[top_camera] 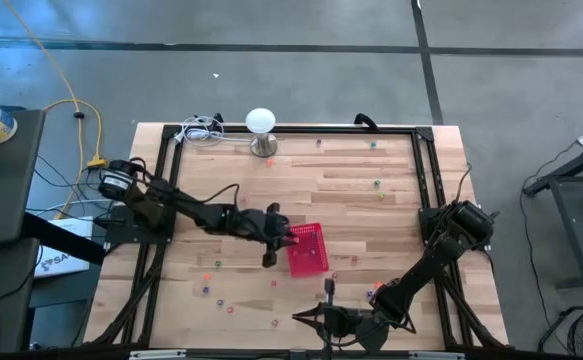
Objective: Pick & Place Dice
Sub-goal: Put the orange die into the red basket, then put the pink die into the red basket
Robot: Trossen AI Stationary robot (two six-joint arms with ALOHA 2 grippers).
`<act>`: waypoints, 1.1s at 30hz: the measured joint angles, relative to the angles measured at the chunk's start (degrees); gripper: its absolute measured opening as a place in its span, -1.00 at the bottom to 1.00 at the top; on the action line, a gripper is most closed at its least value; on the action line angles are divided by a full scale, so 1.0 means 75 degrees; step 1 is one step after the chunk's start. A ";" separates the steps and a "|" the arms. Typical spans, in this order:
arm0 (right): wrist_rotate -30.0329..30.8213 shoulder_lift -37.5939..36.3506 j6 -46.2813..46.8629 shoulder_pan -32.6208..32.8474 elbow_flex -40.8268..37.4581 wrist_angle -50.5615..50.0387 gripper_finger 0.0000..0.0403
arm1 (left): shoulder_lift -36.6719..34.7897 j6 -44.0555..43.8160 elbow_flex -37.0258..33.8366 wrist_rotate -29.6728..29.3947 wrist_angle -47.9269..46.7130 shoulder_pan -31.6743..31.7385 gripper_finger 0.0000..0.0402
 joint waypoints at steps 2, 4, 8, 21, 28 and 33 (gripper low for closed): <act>-0.0088 0.0000 0.0000 0.0000 0.0000 0.0000 -0.98 | 0.0000 0.0129 0.0003 -0.0278 0.0014 -0.0094 -0.43; -0.0208 0.0000 0.0000 0.0000 0.0000 0.0002 -0.98 | 0.0000 0.0146 0.0003 -0.0425 -0.0042 -0.0165 -0.34; -0.0242 0.0000 0.0000 0.0000 0.0000 0.0000 -0.98 | -0.0037 0.0158 0.0003 -0.0598 -0.0011 -0.0302 -0.18; -0.0323 0.0000 0.0059 0.0061 0.0000 0.0003 -0.99 | -0.1339 -0.0565 0.0003 -0.0401 -0.2034 -0.2025 -0.11; -0.0462 0.0000 0.0175 0.0049 0.0000 0.0009 -0.99 | -0.1090 -0.1035 -0.0005 -0.0544 -0.3011 -0.3171 -0.11; -0.0466 0.0000 0.0210 0.0035 0.0000 0.0048 -0.99 | -0.0196 -0.1448 -0.0009 -0.1907 -0.2430 -0.3439 -0.11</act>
